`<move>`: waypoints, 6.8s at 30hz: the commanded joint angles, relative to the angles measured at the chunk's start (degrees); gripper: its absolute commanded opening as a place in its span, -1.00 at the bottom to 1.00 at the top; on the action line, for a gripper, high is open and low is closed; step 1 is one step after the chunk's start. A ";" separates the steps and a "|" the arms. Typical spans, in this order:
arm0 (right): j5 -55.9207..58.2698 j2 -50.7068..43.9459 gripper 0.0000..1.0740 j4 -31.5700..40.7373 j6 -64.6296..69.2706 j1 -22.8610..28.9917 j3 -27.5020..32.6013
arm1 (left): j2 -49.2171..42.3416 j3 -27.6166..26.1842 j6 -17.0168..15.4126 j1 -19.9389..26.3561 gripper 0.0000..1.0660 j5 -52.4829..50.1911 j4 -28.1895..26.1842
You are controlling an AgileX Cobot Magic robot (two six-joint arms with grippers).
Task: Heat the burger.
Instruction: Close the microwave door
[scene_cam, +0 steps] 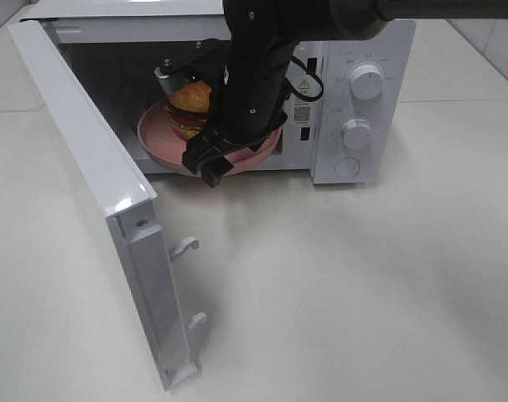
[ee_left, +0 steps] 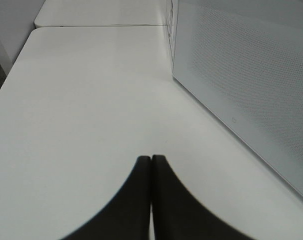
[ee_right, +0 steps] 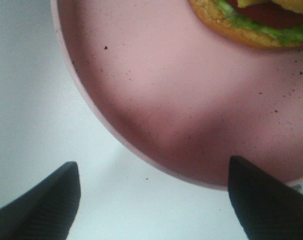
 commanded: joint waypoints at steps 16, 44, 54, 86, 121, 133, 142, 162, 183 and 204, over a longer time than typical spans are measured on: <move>12.72 -6.36 0.42 1.26 9.34 -0.17 -0.06 | -1.15 0.11 0.00 0.00 -1.00 -0.80 0.11; 24.81 -16.96 0.35 6.25 10.54 -9.51 -0.06 | -1.15 0.11 0.00 0.00 -1.00 -0.80 0.11; 24.87 -25.78 0.34 5.84 10.20 -18.56 -0.06 | -1.15 0.11 0.00 0.00 -1.00 -0.80 0.11; 24.69 -67.67 0.34 5.67 10.31 -38.04 42.11 | -1.15 0.11 0.00 0.00 -1.00 -0.80 0.11; 10.77 -120.72 0.34 5.67 7.16 -38.04 72.14 | -1.15 0.11 0.00 0.00 -1.00 -0.80 0.11; 10.77 -126.62 0.34 5.61 6.88 -38.04 72.14 | -1.09 0.11 0.00 0.00 -1.00 -0.80 0.06; 10.77 -126.62 0.34 5.61 6.88 -38.04 72.14 | -1.15 0.11 0.00 -1.38 -1.00 -0.80 0.17; 10.77 -126.62 0.34 5.61 6.99 -38.04 72.14 | -1.15 0.11 0.00 -1.32 -1.00 -0.80 0.34; 10.77 -126.62 0.34 5.61 6.93 -38.04 72.14 | 4.98 -1.78 1.09 -1.32 -1.00 -19.19 -5.10; 10.77 -126.62 0.34 5.33 7.33 -38.04 72.14 | 55.29 -2.23 34.89 -1.32 -1.00 -51.17 -29.62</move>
